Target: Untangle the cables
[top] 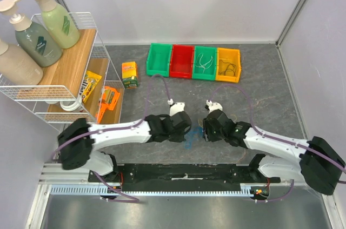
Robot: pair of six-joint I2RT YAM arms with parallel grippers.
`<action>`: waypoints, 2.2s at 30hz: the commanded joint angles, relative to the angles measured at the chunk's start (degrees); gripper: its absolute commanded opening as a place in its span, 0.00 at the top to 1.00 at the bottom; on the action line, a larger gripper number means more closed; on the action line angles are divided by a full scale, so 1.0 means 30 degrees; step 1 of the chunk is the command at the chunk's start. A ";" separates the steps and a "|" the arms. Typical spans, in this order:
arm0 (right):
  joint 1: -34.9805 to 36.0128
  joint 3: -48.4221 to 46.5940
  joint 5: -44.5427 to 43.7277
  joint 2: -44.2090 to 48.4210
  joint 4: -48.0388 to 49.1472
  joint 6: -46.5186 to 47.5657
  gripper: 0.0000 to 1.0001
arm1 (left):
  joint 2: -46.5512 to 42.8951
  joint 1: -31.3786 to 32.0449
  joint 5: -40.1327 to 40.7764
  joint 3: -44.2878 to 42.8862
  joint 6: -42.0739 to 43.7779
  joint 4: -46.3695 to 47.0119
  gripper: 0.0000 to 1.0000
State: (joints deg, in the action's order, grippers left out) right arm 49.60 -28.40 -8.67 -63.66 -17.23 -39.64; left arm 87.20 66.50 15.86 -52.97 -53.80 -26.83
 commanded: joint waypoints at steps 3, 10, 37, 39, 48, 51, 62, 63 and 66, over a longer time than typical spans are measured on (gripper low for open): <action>-0.1327 -0.1051 -0.1448 -0.2507 0.2167 0.0381 0.69 | -0.6234 0.0099 -0.3404 0.0723 0.1818 0.0593 0.99; -0.5072 -0.0057 -0.1799 -0.2602 0.2142 -0.0234 0.99 | -1.1802 0.0246 -0.4847 -0.1118 0.2874 -0.0809 0.98; -0.8130 -0.2424 1.3391 0.6073 -0.0996 0.4511 0.16 | -1.1812 0.0216 -0.3413 -0.3733 0.5130 -0.1837 0.98; -0.7282 -0.2485 1.5857 0.6596 -0.0178 0.4075 0.14 | -1.1256 0.0216 -0.2798 -0.3235 0.5160 -0.2188 0.98; -0.5375 -0.1988 1.8531 0.8331 0.5591 -0.0025 0.07 | -1.0754 0.0275 -0.2180 -0.1182 0.4370 -0.2424 0.98; -0.4409 -0.1958 1.7979 0.7483 0.6360 -0.0411 0.07 | -1.1134 0.0217 -0.2180 -0.0918 0.4281 -0.2453 0.99; -0.0862 -0.1959 1.1538 0.5458 0.2261 0.1786 0.23 | -1.2162 0.0246 -0.2326 -0.0624 0.3813 -0.2453 0.98; -0.0774 -0.1813 1.1357 0.5429 0.2316 0.1787 0.23 | -1.2191 0.0246 -0.2385 -0.0653 0.3813 -0.2453 0.98; -0.0569 -0.1315 1.1180 0.5574 0.3455 0.1379 0.24 | -1.2220 0.0246 -0.2678 -0.0770 0.3813 -0.2453 0.98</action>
State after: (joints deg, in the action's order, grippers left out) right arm 47.13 -33.39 30.24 -47.48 -8.08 -36.27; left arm 51.27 67.00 8.43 -55.11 -41.12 -34.83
